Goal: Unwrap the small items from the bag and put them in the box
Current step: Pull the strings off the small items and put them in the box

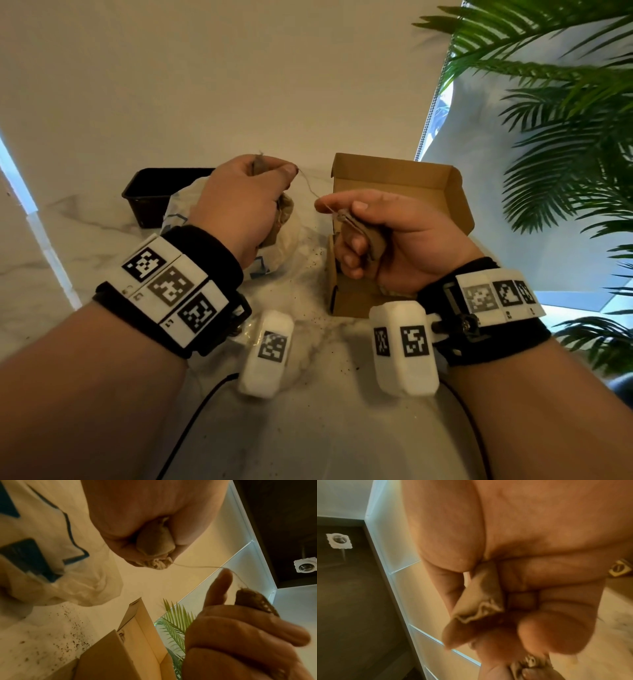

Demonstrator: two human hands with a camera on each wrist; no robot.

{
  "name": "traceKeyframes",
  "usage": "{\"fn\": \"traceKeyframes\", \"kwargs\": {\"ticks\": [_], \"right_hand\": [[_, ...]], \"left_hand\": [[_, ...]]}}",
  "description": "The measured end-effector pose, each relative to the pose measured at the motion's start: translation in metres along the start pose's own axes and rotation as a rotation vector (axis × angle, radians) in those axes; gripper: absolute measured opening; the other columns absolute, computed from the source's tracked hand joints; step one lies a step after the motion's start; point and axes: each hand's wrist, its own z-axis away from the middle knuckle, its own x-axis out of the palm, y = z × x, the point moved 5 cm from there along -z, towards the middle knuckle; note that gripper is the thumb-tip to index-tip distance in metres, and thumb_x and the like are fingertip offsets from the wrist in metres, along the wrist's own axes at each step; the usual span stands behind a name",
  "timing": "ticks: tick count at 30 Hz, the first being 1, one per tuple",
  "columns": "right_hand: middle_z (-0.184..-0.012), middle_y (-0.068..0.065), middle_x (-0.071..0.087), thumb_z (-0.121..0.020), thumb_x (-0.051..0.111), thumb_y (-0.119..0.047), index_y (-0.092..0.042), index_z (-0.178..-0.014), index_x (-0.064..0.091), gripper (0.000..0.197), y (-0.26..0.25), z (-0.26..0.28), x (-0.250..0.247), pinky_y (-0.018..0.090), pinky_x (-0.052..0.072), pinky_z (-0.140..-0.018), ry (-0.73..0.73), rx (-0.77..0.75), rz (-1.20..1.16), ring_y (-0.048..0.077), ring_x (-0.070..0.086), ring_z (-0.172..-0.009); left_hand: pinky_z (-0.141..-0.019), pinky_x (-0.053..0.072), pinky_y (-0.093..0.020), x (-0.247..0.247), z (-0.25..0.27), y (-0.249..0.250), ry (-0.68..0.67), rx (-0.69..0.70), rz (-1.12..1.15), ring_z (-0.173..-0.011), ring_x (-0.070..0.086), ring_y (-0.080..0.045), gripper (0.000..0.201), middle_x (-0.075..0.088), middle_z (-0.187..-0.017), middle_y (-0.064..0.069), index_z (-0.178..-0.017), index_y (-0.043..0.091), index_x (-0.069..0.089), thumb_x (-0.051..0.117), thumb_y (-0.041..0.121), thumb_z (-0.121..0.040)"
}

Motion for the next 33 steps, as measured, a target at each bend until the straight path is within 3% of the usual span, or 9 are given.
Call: {"fn": "traceKeyframes", "kwargs": {"ticks": [4, 11, 15, 18, 22, 26, 30, 33], "right_hand": [[-0.061, 0.008, 0.062, -0.094, 0.047, -0.014, -0.012, -0.11, 0.075, 0.033, 0.004, 0.001, 0.007, 0.031, 0.049, -0.054, -0.053, 0.045, 0.019, 0.024, 0.061, -0.059], [-0.075, 0.007, 0.068, -0.094, 0.044, -0.013, -0.021, -0.106, 0.077, 0.036, -0.001, 0.0, 0.007, 0.031, 0.05, -0.058, -0.005, -0.026, -0.013, 0.022, 0.064, -0.066], [-0.085, 0.009, 0.07, -0.091, 0.044, -0.009, -0.016, -0.098, 0.079, 0.036, 0.0, -0.003, 0.003, 0.034, 0.052, -0.065, 0.051, -0.07, -0.021, 0.022, 0.065, -0.074], [-0.075, 0.006, 0.064, -0.09, 0.044, -0.007, -0.011, -0.098, 0.076, 0.033, 0.0, -0.004, 0.001, 0.031, 0.052, -0.061, 0.097, -0.086, -0.038, 0.018, 0.061, -0.064], [-0.063, 0.003, 0.054, -0.085, 0.047, -0.011, -0.008, -0.108, 0.068, 0.032, 0.0, -0.006, 0.003, 0.031, 0.045, -0.056, 0.055, -0.082, -0.054, 0.017, 0.05, -0.052], [-0.061, 0.003, 0.055, -0.085, 0.048, -0.011, -0.01, -0.111, 0.068, 0.032, 0.002, -0.008, 0.004, 0.032, 0.043, -0.058, 0.013, -0.085, -0.062, 0.017, 0.052, -0.052], [-0.077, 0.007, 0.063, -0.086, 0.045, -0.01, -0.018, -0.097, 0.078, 0.035, -0.002, -0.007, 0.001, 0.032, 0.044, -0.059, 0.074, -0.145, -0.063, 0.02, 0.057, -0.064], [-0.097, 0.01, 0.067, -0.089, 0.048, -0.01, -0.022, -0.099, 0.078, 0.033, -0.009, -0.008, -0.006, 0.032, 0.048, -0.064, 0.186, -0.243, -0.125, 0.022, 0.06, -0.075]], "left_hand": [[-0.04, 0.033, -0.021, -0.005, -0.001, -0.001, 0.024, 0.007, 0.004, -0.038, 0.047, -0.014, 0.017, 0.055, -0.057, -0.003, -0.103, 0.011, 0.07, 0.065, 0.026, -0.098], [-0.044, 0.036, -0.024, -0.006, -0.002, -0.001, 0.052, 0.002, -0.018, -0.04, 0.047, -0.013, 0.014, 0.055, -0.051, 0.004, -0.103, 0.015, 0.072, 0.065, 0.027, -0.098], [-0.046, 0.039, -0.027, -0.007, -0.003, -0.003, 0.065, -0.017, -0.015, -0.046, 0.05, -0.015, 0.012, 0.056, -0.05, 0.005, -0.1, 0.018, 0.073, 0.062, 0.024, -0.099], [-0.045, 0.04, -0.025, -0.008, -0.002, -0.002, 0.072, -0.013, -0.013, -0.045, 0.05, -0.015, 0.012, 0.058, -0.057, 0.001, -0.1, 0.019, 0.073, 0.061, 0.022, -0.099], [-0.044, 0.039, -0.024, -0.009, -0.001, 0.0, 0.07, -0.008, -0.002, -0.041, 0.049, -0.012, 0.012, 0.058, -0.06, -0.001, -0.103, 0.017, 0.072, 0.061, 0.021, -0.1], [-0.045, 0.042, -0.025, -0.01, -0.001, 0.0, 0.074, 0.001, -0.03, -0.041, 0.052, -0.01, 0.009, 0.06, -0.064, -0.003, -0.103, 0.017, 0.07, 0.064, 0.021, -0.098], [-0.042, 0.039, -0.023, -0.008, 0.0, -0.001, 0.046, -0.008, -0.087, -0.04, 0.051, -0.01, 0.007, 0.06, -0.063, -0.002, -0.099, 0.017, 0.07, 0.066, 0.022, -0.097], [-0.037, 0.035, -0.02, -0.003, 0.005, -0.001, -0.07, -0.032, -0.173, -0.04, 0.05, -0.01, 0.005, 0.059, -0.059, 0.0, -0.094, 0.02, 0.071, 0.066, 0.021, -0.097]]}}
